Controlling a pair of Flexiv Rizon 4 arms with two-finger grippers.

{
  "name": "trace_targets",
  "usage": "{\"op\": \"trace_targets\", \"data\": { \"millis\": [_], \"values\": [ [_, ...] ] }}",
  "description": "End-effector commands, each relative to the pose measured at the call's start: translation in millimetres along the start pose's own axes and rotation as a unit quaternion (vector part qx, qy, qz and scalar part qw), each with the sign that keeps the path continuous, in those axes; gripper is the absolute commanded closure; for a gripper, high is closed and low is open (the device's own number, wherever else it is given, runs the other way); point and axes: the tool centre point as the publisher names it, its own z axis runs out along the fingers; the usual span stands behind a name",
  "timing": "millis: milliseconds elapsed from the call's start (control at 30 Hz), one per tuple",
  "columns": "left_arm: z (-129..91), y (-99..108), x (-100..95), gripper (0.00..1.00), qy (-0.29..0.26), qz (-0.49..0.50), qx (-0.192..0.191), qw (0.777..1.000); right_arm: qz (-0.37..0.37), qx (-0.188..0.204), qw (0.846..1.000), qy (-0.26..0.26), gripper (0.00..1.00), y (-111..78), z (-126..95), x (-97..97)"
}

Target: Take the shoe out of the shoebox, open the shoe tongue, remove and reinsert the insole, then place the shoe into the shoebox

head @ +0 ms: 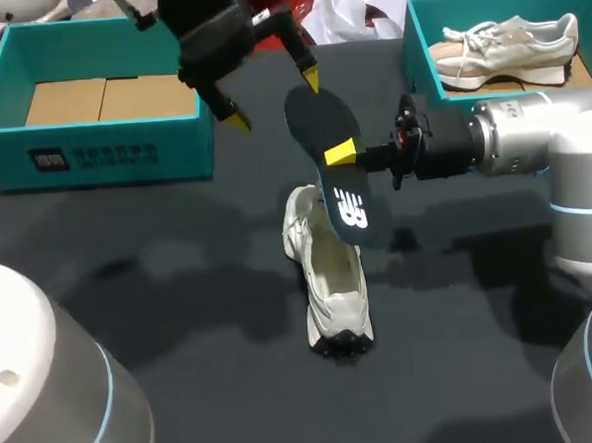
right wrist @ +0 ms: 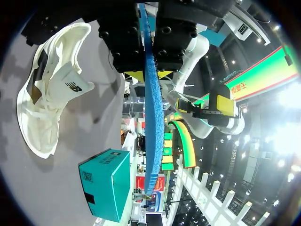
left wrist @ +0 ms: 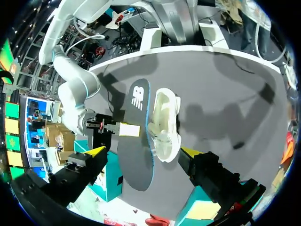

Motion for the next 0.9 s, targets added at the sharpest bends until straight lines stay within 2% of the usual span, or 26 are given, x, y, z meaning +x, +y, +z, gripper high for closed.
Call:
{"op": "trace_targets", "data": {
  "millis": [33, 533, 733, 800, 867, 900],
  "values": [
    [5, 4, 5.9, 0.0, -0.346, -0.006, 0.008, 0.938, 0.0, -0.001, 1.0, 0.0, 1.0, -1.3, 1, -0.2],
    [5, 4, 5.9, 0.0, -0.346, -0.006, 0.008, 0.938, 0.0, -0.001, 1.0, 0.0, 1.0, -1.3, 1, -0.2],
    [10, 3, 19.1, 0.0, -0.38, 0.019, -0.026, 0.924, 0.0, -0.001, 1.0, 0.0, 1.0, -1.3, 1, -0.2],
    [12, 4, 22.5, 0.0, -0.394, 0.019, -0.021, 0.919, 0.0, -0.001, 1.0, 0.0, 1.0, -1.3, 1, -0.2],
    [17, 3, 24.3, 0.0, -0.404, 0.03, -0.039, 0.914, 0.0, -0.001, 1.0, 0.0, 1.0, -1.3, 1, -0.2],
    [20, 3, 24.7, 0.0, -0.41, 0.035, -0.033, 0.911, 0.0, -0.001, 1.0, 0.0, 1.0, -1.3, 1, -0.2]
  ]
}}
